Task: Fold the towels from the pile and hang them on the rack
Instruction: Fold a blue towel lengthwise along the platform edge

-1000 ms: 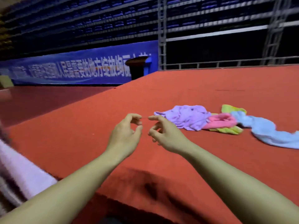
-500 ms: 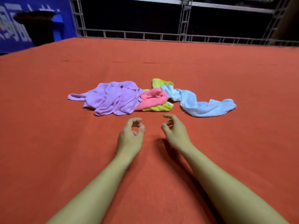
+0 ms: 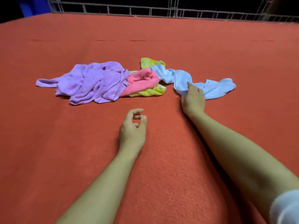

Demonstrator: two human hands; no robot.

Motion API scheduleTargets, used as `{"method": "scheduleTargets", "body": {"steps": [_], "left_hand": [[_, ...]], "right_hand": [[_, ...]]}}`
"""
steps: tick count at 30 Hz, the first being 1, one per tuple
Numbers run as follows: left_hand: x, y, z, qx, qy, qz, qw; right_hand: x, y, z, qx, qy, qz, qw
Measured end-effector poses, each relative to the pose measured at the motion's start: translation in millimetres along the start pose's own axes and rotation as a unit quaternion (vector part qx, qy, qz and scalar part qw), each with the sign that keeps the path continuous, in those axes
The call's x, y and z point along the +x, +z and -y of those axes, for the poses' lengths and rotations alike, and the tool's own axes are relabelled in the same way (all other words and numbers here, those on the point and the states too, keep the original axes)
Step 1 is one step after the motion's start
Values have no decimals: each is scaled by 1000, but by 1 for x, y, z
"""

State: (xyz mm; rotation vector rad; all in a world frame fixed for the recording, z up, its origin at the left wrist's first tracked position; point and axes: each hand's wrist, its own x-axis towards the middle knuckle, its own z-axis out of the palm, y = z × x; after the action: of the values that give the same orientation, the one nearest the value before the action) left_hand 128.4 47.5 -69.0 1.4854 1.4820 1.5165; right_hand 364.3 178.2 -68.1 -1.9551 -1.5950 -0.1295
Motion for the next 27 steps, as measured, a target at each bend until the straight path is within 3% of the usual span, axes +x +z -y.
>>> {"method": "scheduleTargets", "body": {"steps": [6,11,16,20,23,27], "left_hand": [[-1,2,3,0,-4,21,1000],[-1,3,3,12,-1,31,999],[-2,2,2,13,3,40,999],[-7,-2,0,-13,28,78,996],[-18,-6,-5,-21,71,130,989],[-37,-13,-18,54,157,193,967]], "right_hand": [[12,8,-8,-58,15,-26,998],[-7,-4,-3,-30,-11,-33,999],[-70,-39,16,148,-53,23,987],[-141,-77,42,208,-89,83,971],[-188,-108,52,264,-99,105,954],[-223,-148,55,305,-99,109,941]]}}
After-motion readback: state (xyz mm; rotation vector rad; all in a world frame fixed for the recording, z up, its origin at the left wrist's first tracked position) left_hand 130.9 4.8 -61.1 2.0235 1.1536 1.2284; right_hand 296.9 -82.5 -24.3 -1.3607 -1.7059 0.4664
